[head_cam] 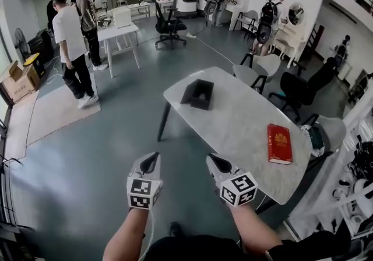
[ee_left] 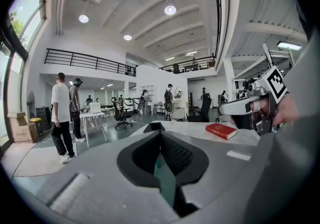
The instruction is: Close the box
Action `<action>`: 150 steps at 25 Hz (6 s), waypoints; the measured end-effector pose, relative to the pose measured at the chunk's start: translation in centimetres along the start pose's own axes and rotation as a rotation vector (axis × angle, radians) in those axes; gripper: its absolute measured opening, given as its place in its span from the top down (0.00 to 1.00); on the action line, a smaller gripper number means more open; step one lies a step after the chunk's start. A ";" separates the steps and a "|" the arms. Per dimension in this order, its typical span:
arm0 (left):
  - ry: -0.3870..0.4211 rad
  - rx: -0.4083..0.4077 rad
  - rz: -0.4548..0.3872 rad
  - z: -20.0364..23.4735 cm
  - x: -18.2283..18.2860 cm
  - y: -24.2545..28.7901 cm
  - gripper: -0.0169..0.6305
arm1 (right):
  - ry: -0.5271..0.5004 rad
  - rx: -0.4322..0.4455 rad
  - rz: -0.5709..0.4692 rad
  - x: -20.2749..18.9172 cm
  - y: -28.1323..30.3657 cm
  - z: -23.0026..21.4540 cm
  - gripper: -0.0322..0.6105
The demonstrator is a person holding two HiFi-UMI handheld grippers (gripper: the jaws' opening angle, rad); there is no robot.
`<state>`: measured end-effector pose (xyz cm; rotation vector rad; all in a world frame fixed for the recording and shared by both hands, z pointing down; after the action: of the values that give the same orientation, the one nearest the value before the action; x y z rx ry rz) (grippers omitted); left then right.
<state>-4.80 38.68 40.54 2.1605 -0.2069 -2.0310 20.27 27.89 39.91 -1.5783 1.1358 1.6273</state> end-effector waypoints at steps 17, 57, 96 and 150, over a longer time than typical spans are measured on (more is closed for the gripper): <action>0.012 0.023 0.029 6.9 0.0 9.4 0.96 | 0.055 0.014 0.023 -0.2 10.7 -5.1 0.95; -0.085 -0.053 0.078 15.0 5.1 43.7 0.96 | 0.061 0.021 0.179 1.3 34.7 -31.7 0.95; -0.164 -0.277 0.288 33.9 -6.6 55.2 0.96 | -0.405 -0.047 0.782 -7.4 57.5 -31.6 0.74; -0.075 -0.569 0.503 27.4 -13.9 66.5 0.75 | -0.455 -0.098 0.547 -9.9 57.6 -32.7 0.73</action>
<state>-32.07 -24.01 66.87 1.5042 -0.1392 -1.6286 -13.41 -25.68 61.69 -0.9028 1.3083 2.2747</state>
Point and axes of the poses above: the fingertips, and each gripper's own axes: y forward along the fingers, z to its left, x out of its top, the point moved 10 cm from there along -y, backward along the fingers, and after that the axes turned 1 degree about -y, right-handed, at the moved point
